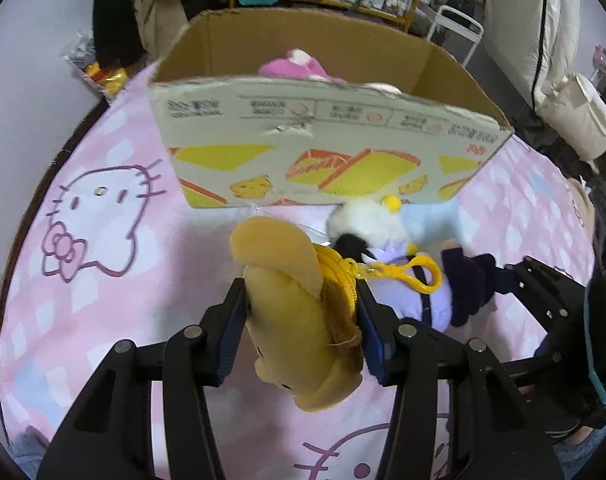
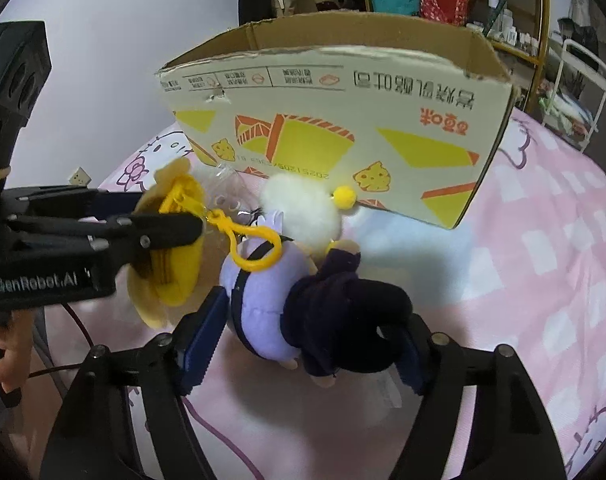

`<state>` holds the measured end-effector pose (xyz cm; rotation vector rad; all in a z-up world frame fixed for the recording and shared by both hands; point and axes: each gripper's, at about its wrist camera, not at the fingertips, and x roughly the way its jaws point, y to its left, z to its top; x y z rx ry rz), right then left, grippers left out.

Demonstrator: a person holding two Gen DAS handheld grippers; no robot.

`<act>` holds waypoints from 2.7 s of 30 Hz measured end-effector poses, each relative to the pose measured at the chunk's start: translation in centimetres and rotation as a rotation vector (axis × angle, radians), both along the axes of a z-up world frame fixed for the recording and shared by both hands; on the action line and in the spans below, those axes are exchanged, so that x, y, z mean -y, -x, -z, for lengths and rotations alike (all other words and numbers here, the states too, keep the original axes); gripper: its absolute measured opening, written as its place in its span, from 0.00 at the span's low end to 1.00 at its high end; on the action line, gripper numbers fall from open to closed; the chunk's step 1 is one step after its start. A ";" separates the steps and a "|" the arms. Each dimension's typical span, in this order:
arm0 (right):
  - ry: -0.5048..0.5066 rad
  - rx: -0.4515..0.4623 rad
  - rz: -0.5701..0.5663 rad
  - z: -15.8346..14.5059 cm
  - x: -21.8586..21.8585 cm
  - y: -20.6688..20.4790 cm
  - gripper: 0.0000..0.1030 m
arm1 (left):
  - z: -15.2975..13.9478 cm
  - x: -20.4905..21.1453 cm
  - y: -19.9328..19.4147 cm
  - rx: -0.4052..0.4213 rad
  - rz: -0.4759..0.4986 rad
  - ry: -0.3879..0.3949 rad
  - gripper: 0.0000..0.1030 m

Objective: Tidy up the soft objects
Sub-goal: 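Close the left tool on the yellow dog plush while the right tool grips the purple doll, then lift the yellow dog plush over the box with the left tool while the right tool carries the purple doll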

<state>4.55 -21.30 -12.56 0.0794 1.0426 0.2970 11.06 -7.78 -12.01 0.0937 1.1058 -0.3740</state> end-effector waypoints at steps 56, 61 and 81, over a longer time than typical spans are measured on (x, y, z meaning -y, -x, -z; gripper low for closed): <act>-0.046 0.646 0.188 -20.8 7.6 0.9 0.28 | -19.1 -2.0 6.7 0.908 -0.135 0.085 0.49; -0.065 0.713 0.188 -22.6 7.9 -0.8 0.28 | -20.0 -1.1 5.0 0.938 -0.119 0.097 0.49; -0.066 0.610 0.171 -16.4 7.1 -4.8 0.28 | -12.5 1.9 -2.2 0.779 -0.050 0.087 0.50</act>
